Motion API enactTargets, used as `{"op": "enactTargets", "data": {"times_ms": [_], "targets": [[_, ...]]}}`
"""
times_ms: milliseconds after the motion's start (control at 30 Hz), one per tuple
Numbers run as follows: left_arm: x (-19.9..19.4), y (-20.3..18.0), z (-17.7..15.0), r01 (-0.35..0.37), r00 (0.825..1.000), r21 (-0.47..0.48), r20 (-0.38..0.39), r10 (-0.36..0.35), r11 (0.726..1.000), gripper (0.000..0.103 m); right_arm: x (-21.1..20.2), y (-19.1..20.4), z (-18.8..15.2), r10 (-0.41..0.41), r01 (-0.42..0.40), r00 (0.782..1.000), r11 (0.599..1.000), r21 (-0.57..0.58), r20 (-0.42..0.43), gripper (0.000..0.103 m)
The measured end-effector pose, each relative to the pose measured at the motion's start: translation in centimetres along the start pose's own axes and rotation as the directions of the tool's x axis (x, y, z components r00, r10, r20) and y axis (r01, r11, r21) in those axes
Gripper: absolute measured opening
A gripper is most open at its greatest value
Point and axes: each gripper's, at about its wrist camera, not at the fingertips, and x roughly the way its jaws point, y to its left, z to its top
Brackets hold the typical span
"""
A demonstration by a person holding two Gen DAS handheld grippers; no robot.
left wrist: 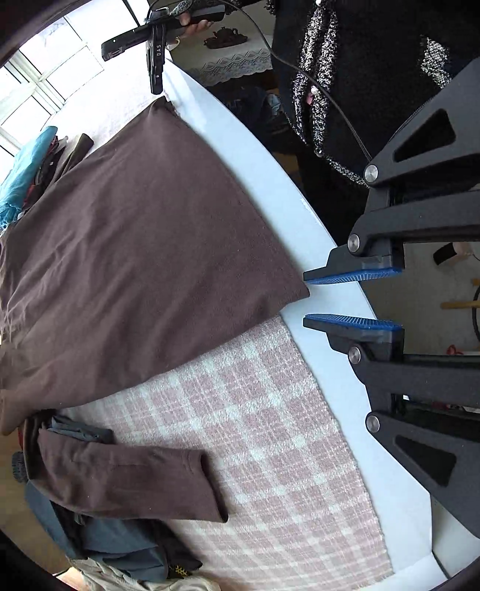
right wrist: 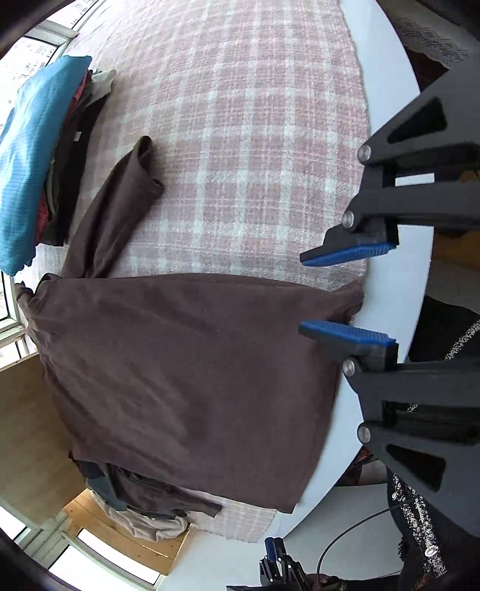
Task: Fold clothes
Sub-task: 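Lay the jacket flat on the cloth and open both grippers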
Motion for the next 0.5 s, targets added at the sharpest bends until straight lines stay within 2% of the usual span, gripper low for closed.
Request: {"op": "enactTargets", "data": {"times_ms": [67, 133, 200, 300, 333, 367, 400, 433, 467, 500], "targets": [[-1.2, -1.0, 1.3, -0.012, 0.999, 0.025, 0.047, 0.011, 1.000, 0.016, 1.6, 0.3, 1.4, -0.005, 0.005, 1.000, 1.000, -0.030, -0.024, 0.038], [-1.7, -3.1, 3.6, 0.031, 0.996, 0.083, 0.086, -0.038, 0.996, 0.016, 3.5, 0.7, 2.0, -0.003, 0.001, 0.996, 1.000, -0.021, -0.085, 0.038], [-1.9, -5.8, 6.1, 0.083, 0.989, 0.160, 0.110, -0.101, 0.984, 0.016, 4.3, 0.9, 1.0, 0.016, -0.018, 0.989, 1.000, -0.012, -0.148, 0.038], [0.5, -11.5, 8.2, 0.182, 0.976, 0.288, 0.063, -0.208, 0.940, 0.017, 4.0, 1.0, -0.8, 0.033, -0.038, 0.987, 0.999, -0.025, -0.156, 0.038], [1.5, -12.9, 8.7, 0.198, 0.975, 0.314, 0.038, -0.221, 0.929, 0.019, 4.1, 0.9, -1.1, 0.045, -0.049, 0.986, 0.999, -0.018, -0.159, 0.037], [2.6, -14.3, 9.1, 0.214, 0.973, 0.339, 0.014, -0.232, 0.916, 0.019, 4.4, 0.7, -1.3, 0.073, -0.075, 0.981, 0.997, -0.001, -0.177, 0.028], [3.7, -15.7, 9.5, 0.230, 0.970, 0.363, -0.011, -0.243, 0.903, 0.019, 4.4, 0.5, -1.1, 0.136, -0.131, 0.973, 0.991, 0.041, -0.187, 0.013], [4.7, -16.9, 9.9, 0.245, 0.967, 0.383, -0.035, -0.251, 0.891, 0.019, 4.3, 0.3, -0.9, 0.196, -0.184, 0.962, 0.980, 0.081, -0.190, 0.006], [5.7, -17.5, 10.2, 0.251, 0.967, 0.391, -0.055, -0.250, 0.885, 0.019, 3.0, 0.3, -0.2, 0.222, -0.211, 0.965, 0.974, 0.087, -0.141, 0.006], [6.4, -17.9, 10.4, 0.250, 0.968, 0.395, -0.074, -0.241, 0.884, 0.019, 1.3, 0.8, 0.3, 0.178, -0.176, 0.981, 0.984, 0.032, -0.080, 0.006]]}}
